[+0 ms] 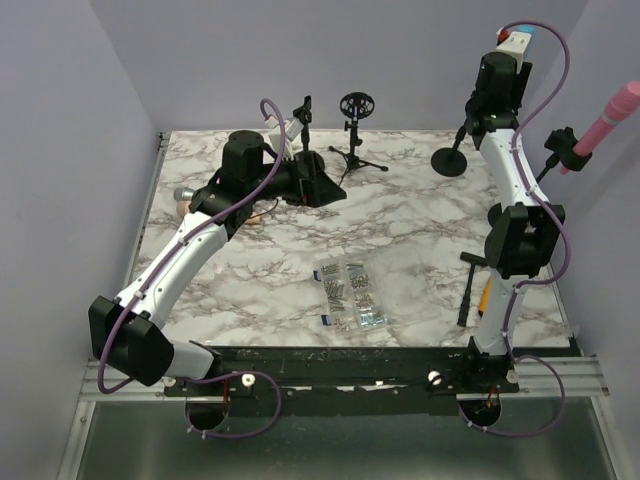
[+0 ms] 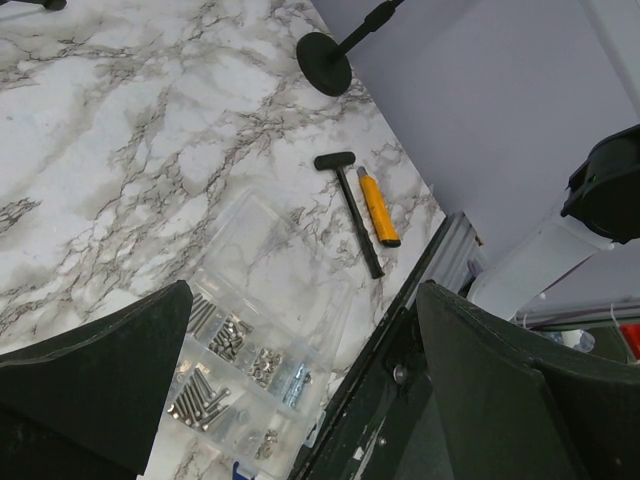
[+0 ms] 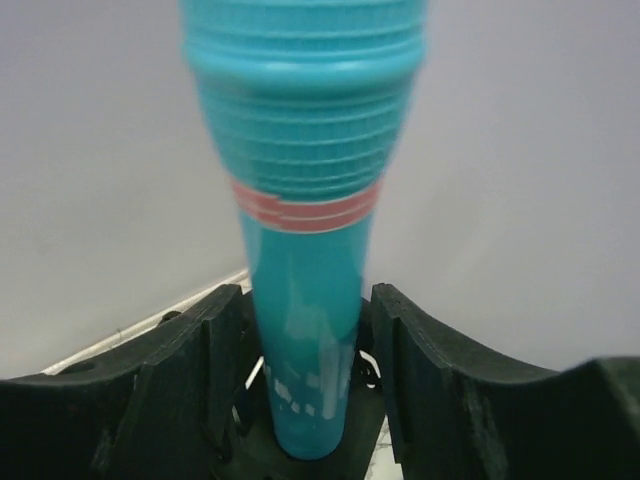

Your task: Remove the microphone from the stand

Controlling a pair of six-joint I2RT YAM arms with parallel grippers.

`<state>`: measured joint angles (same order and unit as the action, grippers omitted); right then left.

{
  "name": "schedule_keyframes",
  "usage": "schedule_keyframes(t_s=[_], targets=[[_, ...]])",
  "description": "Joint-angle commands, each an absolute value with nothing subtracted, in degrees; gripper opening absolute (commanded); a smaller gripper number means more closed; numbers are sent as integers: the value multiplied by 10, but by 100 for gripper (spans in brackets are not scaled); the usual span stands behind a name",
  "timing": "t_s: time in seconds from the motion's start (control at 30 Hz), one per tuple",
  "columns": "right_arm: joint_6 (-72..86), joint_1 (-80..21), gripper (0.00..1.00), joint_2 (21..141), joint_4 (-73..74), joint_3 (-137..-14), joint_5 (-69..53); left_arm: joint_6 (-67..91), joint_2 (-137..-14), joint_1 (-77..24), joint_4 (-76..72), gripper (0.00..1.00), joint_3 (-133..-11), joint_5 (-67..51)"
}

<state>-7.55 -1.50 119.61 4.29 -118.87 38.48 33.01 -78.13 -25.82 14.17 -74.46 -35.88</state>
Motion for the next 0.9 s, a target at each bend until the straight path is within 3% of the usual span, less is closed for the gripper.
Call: schedule_keyframes(t_s=[0.0,0.53,0.87], targets=[[-91,-11,55,1209,15,-1216,399,323,-784,-253,134,99,-747,-370],[-84,-11,25,1147,15,-1248,391,323,-785,-250,134,99,-747,-370],[-55,-12,18,1068,43,-1245,379,322,-786,-250,135,98,-747,-367]])
